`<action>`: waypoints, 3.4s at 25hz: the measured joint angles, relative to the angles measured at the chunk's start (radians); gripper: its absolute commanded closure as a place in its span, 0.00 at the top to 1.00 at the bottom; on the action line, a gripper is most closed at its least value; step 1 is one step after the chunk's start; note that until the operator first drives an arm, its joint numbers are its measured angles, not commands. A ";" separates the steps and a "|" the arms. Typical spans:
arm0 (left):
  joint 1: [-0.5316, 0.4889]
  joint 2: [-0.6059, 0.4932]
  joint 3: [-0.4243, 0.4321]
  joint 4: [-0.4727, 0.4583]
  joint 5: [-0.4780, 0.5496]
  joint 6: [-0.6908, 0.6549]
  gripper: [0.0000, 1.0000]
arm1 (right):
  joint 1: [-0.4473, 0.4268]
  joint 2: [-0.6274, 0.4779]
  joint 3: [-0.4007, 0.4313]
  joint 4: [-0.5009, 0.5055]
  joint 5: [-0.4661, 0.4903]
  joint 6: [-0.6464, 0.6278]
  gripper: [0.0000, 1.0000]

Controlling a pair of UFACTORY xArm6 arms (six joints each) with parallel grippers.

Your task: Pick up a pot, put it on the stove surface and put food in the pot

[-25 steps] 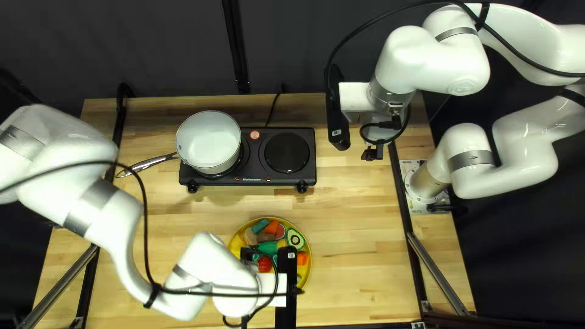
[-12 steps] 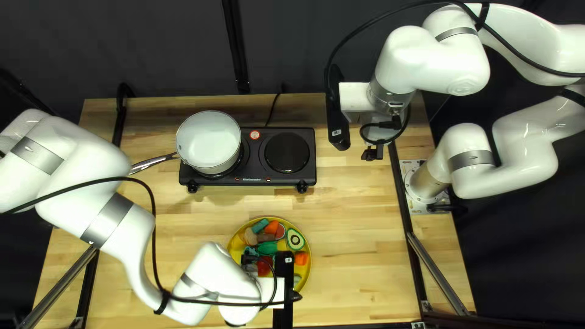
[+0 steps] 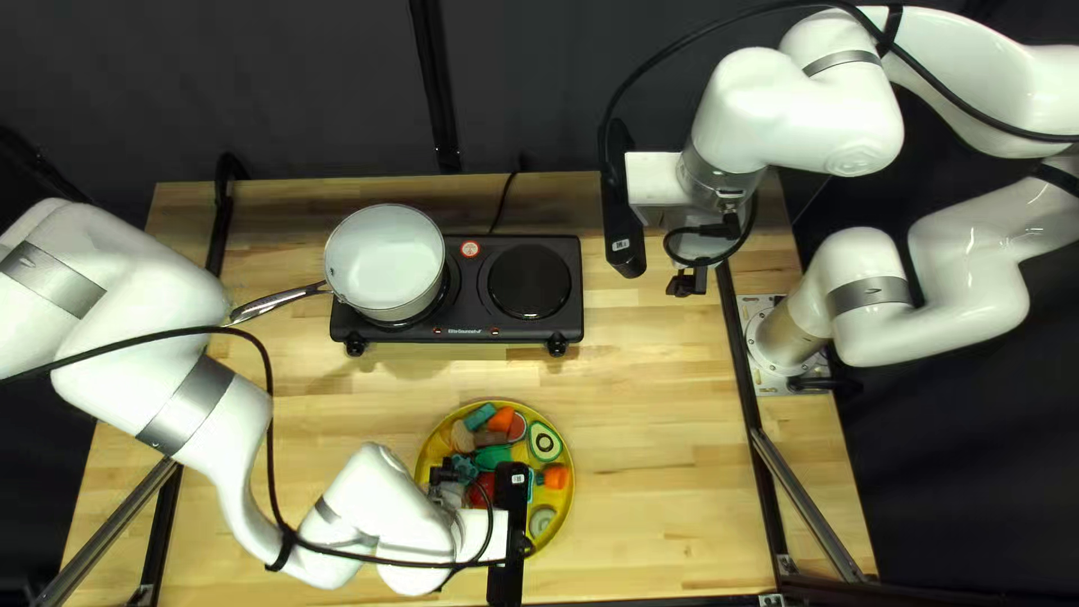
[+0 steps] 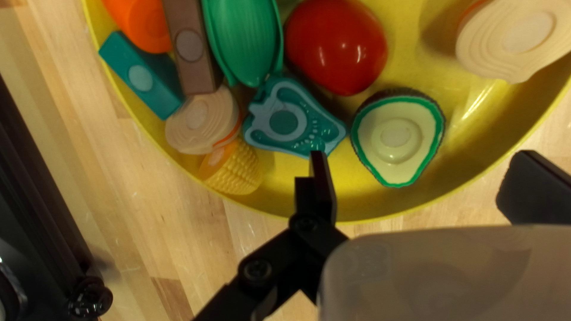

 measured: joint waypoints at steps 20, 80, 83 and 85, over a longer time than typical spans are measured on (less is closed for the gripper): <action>0.028 -0.033 0.091 -0.006 -0.101 0.099 1.00 | 0.000 0.000 0.000 0.000 0.000 0.000 1.00; 0.660 -0.793 0.542 -0.033 0.187 0.656 0.00 | 0.000 0.000 0.000 0.000 0.000 0.000 1.00; 0.688 -0.762 0.563 -0.035 0.131 0.667 0.00 | 0.000 0.000 0.000 0.000 0.000 0.000 1.00; 0.692 -0.738 0.568 -0.039 0.102 0.666 0.00 | 0.000 0.000 0.000 0.000 0.000 0.000 1.00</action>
